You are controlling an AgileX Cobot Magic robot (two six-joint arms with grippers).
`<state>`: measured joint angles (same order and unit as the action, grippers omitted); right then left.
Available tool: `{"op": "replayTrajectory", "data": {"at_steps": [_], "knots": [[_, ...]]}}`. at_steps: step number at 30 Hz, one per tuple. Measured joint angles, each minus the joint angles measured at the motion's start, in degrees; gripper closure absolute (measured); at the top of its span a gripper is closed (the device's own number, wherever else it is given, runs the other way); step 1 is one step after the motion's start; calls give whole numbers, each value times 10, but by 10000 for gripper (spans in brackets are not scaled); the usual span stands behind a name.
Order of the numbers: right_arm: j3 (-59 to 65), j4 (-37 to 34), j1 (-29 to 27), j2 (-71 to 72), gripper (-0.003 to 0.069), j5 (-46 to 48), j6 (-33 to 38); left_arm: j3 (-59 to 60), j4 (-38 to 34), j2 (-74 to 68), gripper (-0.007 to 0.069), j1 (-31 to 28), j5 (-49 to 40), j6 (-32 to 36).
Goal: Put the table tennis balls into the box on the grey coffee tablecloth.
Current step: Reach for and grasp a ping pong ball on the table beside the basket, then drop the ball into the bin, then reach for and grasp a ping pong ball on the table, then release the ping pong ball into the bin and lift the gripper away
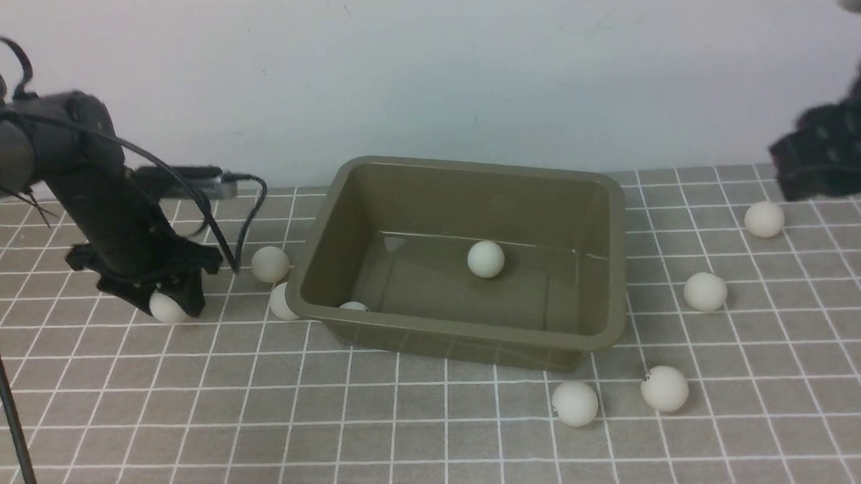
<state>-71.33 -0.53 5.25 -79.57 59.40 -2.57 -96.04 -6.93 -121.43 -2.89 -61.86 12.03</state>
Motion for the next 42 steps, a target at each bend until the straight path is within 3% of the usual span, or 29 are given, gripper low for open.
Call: {"op": "replayTrajectory", "data": {"at_steps": [4, 9, 13, 18, 20, 23, 25, 28, 30, 31, 36, 38, 42], "knots": [[63, -59, -81, -42, 496, -80, -4, -59, -57, 73, 279, 8, -50, 2], [54, -119, -91, -128, 465, -125, 39, -86, -136, 112, 279, 59, -61, 43], [12, -184, -85, -224, 324, -135, 80, -87, -130, 95, 279, 120, -62, 66], [-48, -200, -70, -311, 137, -137, 90, -87, -91, 49, 272, 183, -48, 58], [-69, -198, -58, -338, 92, -137, 91, -87, -80, 33, 221, 201, -38, 49], [-86, -190, -46, -367, 80, -138, 87, -87, -61, 23, 81, 217, -29, 24], [-89, -179, -43, -387, 98, -138, 70, -95, -44, 23, 15, 218, -29, -1], [-91, -151, -42, -394, 155, -134, 52, -120, -16, 23, -1, 212, -42, -29], [-92, -129, -42, -396, 225, -127, 41, -142, 6, 23, 30, 206, -63, -50], [-94, -111, -42, -396, 319, -121, 35, -171, 24, 23, 120, 198, -79, -61], [-91, -95, -42, -351, 302, -68, 31, -238, 48, 33, 551, 163, -85, -58], [-90, -115, -38, -299, 302, -65, 38, -241, 47, 45, 605, 140, -87, -58], [-93, -185, -3, -201, 302, -93, 84, -230, 42, 58, 629, 86, -90, -58]]}}
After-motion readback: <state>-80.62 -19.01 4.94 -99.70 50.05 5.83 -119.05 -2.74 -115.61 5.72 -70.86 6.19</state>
